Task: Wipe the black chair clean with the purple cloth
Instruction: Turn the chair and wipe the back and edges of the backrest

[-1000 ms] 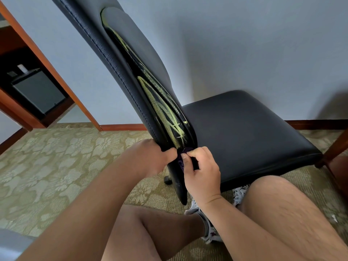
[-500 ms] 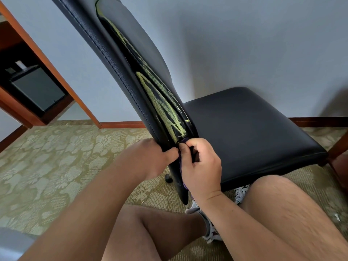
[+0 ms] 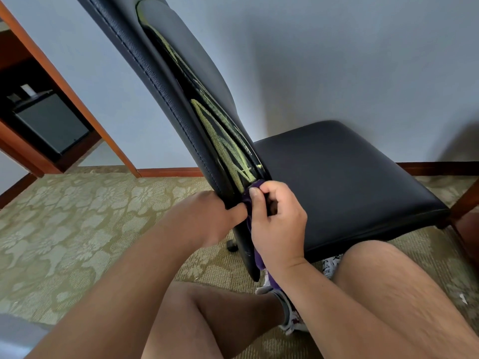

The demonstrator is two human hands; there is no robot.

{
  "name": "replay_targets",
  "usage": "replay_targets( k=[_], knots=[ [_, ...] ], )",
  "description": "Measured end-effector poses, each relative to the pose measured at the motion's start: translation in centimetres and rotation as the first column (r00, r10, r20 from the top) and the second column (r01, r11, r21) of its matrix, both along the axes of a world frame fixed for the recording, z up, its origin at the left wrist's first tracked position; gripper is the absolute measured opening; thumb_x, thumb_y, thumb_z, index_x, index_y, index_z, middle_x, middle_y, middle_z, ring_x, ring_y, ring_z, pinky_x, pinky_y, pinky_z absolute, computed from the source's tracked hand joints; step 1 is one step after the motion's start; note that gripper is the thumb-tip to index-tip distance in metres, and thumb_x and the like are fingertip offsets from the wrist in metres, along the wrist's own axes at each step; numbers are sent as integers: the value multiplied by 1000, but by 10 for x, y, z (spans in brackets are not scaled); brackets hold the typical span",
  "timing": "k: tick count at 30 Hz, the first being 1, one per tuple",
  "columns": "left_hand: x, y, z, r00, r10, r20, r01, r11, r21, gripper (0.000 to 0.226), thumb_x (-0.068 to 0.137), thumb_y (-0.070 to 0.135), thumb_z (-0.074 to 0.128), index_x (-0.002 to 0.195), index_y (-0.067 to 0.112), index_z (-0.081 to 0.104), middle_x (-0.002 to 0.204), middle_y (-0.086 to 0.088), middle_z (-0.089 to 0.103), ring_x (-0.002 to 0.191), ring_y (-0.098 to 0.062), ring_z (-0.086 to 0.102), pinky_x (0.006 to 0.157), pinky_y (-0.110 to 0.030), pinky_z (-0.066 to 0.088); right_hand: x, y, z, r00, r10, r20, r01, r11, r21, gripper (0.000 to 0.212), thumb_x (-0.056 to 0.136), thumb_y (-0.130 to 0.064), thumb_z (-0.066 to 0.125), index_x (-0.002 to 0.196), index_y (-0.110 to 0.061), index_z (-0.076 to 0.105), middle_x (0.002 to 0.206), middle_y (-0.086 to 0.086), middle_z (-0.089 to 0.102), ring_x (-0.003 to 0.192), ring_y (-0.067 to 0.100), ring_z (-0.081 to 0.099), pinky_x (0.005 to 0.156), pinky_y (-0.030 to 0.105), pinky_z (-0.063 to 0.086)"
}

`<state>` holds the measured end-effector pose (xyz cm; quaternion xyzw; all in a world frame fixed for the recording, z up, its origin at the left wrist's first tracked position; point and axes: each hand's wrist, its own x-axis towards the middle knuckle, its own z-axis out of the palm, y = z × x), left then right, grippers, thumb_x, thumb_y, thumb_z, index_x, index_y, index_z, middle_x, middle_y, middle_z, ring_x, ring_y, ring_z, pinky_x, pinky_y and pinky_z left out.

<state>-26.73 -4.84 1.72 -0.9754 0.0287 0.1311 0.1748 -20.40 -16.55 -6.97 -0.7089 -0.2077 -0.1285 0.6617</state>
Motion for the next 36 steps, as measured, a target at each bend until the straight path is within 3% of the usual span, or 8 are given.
replay_targets(
  k=[4, 9, 14, 22, 25, 28, 32, 36],
  knots=[
    [0, -1, -4, 957, 279, 84, -261, 949, -177, 31, 97, 46, 40, 99, 18, 54, 76, 1, 62, 81, -23, 65, 76, -40, 56, -3, -5, -10, 997, 15, -76, -17, 1000, -14, 6, 95, -25, 65, 89, -24, 64, 80, -15, 62, 75, 9, 60, 68, 37, 53],
    [1, 0, 2, 998, 58, -9, -58, 995, -78, 17, 100, 28, 40, 116, 21, 37, 85, 0, 56, 89, -22, 62, 81, -39, 54, -1, -4, 9, 998, 35, -59, -36, 999, -8, 8, 93, -27, 66, 86, -25, 65, 78, -15, 62, 75, 9, 60, 67, 36, 53],
    [4, -5, 0, 966, 256, 38, -249, 958, -142, 36, 99, 44, 37, 114, 14, 53, 103, -10, 63, 84, -25, 65, 81, -39, 54, 3, -1, 21, 998, 45, 50, -44, 999, -16, 7, 94, -27, 65, 91, -22, 68, 87, -13, 66, 82, 9, 62, 70, 32, 53],
    [2, -1, 7, 955, 295, 19, -269, 893, -360, 25, 101, 27, 40, 124, 24, 31, 104, -7, 59, 91, -21, 63, 86, -39, 52, -2, -6, 2, 998, 48, -32, -49, 998, -50, 5, 92, -24, 68, 92, -20, 69, 86, -14, 66, 80, 7, 62, 68, 34, 54],
    [2, -9, 7, 941, 335, 55, -282, 862, -422, 11, 96, 37, 41, 101, 28, 47, 91, -1, 62, 79, -16, 62, 77, -37, 54, -1, -4, 9, 996, 65, -64, -67, 997, -26, 4, 92, -30, 68, 90, -27, 70, 83, -16, 66, 80, 7, 63, 70, 32, 55],
    [0, -11, 12, 862, 503, 62, -421, 779, -464, 26, 75, 53, 51, 71, 27, 53, 68, 5, 61, 66, -13, 60, 62, -33, 55, -1, -6, 10, 998, 64, -13, -65, 997, -40, 4, 91, -29, 69, 92, -25, 71, 86, -16, 67, 82, 7, 64, 71, 31, 55],
    [-7, -9, 21, 821, 568, 55, -511, 775, -371, 45, 62, 67, 53, 70, 23, 59, 69, 7, 64, 66, -14, 63, 63, -32, 57, -3, -13, 2, 994, 27, 108, -15, 994, -108, 4, 90, -20, 73, 93, -21, 70, 89, -15, 66, 83, 7, 64, 69, 31, 55],
    [-18, -3, 43, 781, 616, 105, -510, 726, -462, 58, 56, 82, 53, 71, 28, 69, 66, 11, 68, 62, -5, 65, 62, -30, 57, -4, -14, 6, 998, 54, 12, -53, 993, -103, 3, 90, -23, 72, 93, -21, 71, 89, -15, 67, 84, 8, 64, 70, 38, 56]
  ],
)
